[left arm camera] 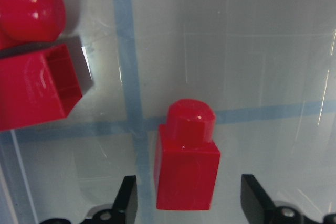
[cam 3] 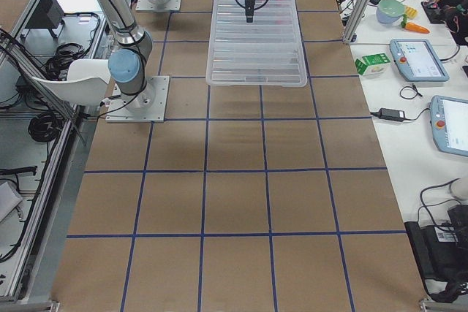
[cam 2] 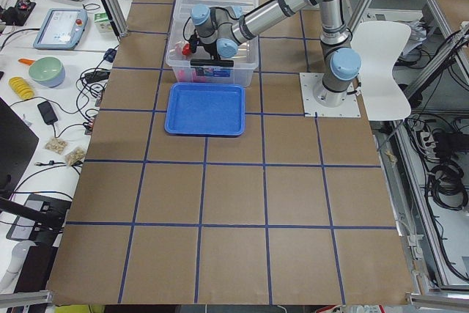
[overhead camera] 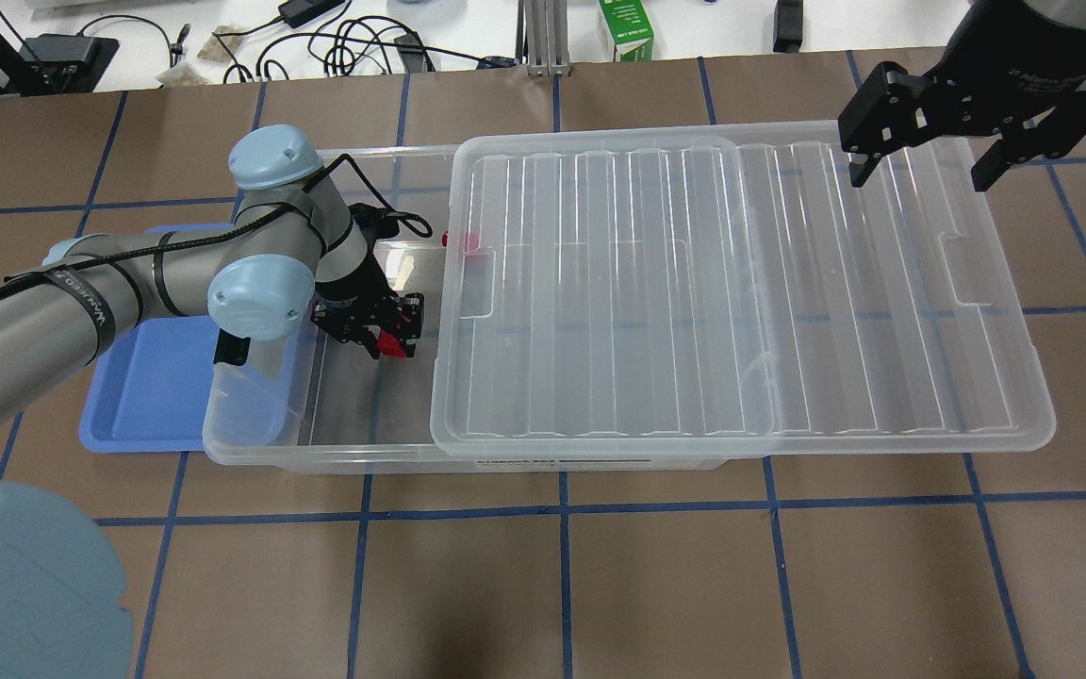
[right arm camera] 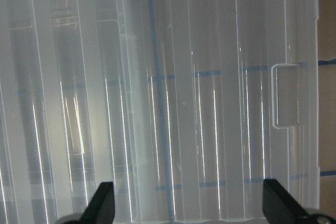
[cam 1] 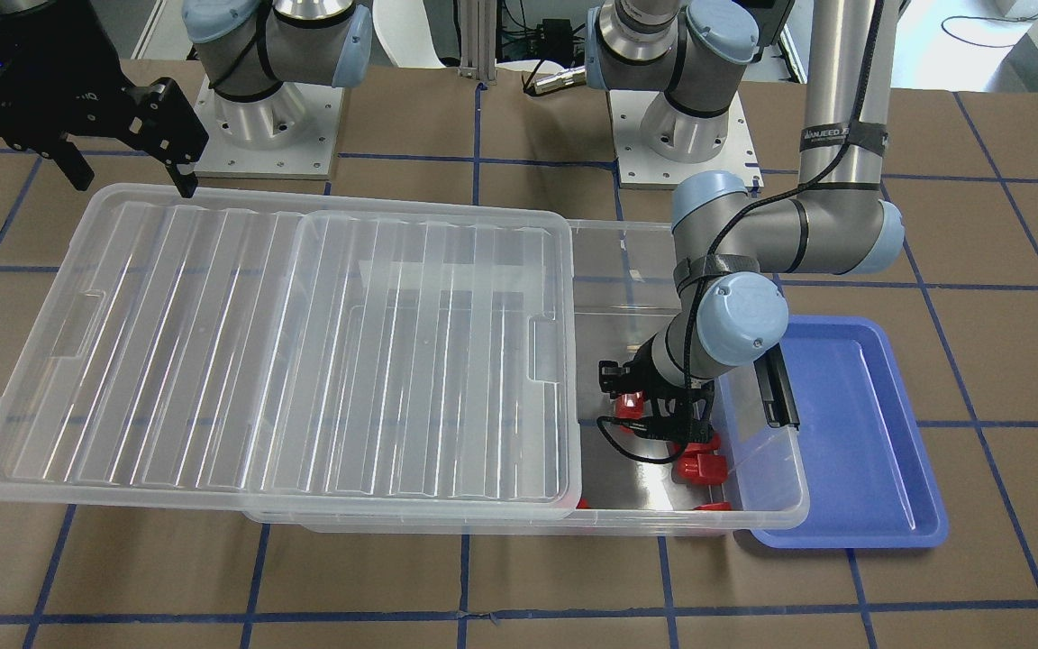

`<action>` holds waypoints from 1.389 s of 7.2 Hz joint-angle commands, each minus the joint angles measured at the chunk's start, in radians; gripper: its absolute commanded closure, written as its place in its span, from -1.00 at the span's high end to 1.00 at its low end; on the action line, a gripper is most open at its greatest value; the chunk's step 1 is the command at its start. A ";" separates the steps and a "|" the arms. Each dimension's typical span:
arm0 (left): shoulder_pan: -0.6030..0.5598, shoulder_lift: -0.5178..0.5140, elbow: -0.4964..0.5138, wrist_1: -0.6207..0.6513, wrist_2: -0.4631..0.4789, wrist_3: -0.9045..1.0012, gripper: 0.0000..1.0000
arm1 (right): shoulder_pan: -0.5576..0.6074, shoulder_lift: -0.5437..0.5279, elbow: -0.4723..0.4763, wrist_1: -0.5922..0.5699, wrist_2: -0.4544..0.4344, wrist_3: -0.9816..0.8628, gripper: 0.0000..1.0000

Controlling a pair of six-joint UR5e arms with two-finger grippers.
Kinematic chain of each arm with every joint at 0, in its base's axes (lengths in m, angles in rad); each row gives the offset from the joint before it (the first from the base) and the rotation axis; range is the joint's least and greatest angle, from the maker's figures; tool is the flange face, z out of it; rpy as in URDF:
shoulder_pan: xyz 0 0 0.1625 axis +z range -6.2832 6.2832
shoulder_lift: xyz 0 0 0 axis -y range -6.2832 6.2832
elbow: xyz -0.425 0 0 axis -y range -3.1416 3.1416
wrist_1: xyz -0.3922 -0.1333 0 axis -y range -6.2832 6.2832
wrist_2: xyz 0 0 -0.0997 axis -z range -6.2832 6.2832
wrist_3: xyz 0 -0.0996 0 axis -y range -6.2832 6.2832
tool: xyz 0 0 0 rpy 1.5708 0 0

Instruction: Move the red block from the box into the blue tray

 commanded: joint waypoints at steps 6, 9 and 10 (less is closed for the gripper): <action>0.006 0.042 0.313 -0.336 0.011 -0.016 -1.00 | 0.067 0.003 0.022 -0.014 -0.008 -0.005 1.00; 0.027 0.132 0.408 -0.497 0.078 -0.016 -1.00 | 0.067 0.003 0.022 -0.014 -0.008 -0.007 1.00; 0.079 0.164 0.412 -0.533 0.090 -0.007 -1.00 | 0.065 0.002 0.022 -0.012 -0.008 -0.007 1.00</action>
